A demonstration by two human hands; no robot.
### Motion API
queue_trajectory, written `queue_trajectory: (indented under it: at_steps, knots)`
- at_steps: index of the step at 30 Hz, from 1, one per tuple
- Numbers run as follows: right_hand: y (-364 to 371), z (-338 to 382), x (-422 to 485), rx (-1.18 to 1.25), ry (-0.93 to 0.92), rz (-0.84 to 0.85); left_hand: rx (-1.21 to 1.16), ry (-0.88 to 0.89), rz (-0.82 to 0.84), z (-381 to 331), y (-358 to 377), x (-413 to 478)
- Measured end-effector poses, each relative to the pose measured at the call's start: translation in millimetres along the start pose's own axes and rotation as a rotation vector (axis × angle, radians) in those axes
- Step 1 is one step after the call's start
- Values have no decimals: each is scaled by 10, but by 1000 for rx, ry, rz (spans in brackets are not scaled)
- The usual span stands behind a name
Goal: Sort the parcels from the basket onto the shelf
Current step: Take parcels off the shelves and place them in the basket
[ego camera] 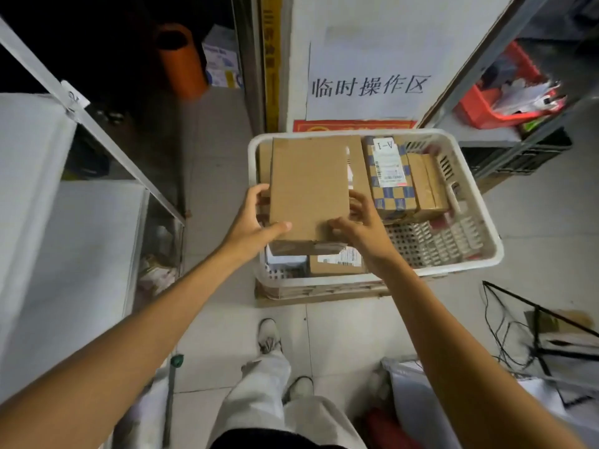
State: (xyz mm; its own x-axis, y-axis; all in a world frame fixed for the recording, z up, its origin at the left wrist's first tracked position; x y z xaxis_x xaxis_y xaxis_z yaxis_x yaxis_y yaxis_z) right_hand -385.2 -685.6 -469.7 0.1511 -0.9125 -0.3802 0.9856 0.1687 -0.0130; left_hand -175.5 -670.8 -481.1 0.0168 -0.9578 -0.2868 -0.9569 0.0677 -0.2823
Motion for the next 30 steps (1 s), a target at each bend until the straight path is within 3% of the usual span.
queue_trajectory:
  at_steps: [7, 14, 23, 30]
  knots:
    - [-1, -469, 378, -172, 180, -60, 181, -113, 160, 442, 55, 195]
    - [-94, -495, 532, -222, 307, 44, 308, -208, 190, 521, 102, 272]
    - [-185, -426, 651, -303, 398, 295, 174, -358, 127, 462, 183, 260]
    - [-364, -477, 686, -363, 304, 222, 45, -423, 103, 335, 403, 164]
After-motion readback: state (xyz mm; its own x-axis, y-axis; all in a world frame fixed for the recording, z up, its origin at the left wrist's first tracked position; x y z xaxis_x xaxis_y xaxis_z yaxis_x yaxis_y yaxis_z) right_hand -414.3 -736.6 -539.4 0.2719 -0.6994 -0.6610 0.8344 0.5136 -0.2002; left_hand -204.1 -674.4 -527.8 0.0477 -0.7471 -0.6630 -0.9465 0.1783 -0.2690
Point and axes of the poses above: each hand's wrist, its own x-axis towards the middle knuckle, its own y-axis out of the palm, z = x × y, the point moved 5 cm from there along x, towards the middle knuckle, and after that the axes turned 2 degrees about x, right-handed, at the moved point
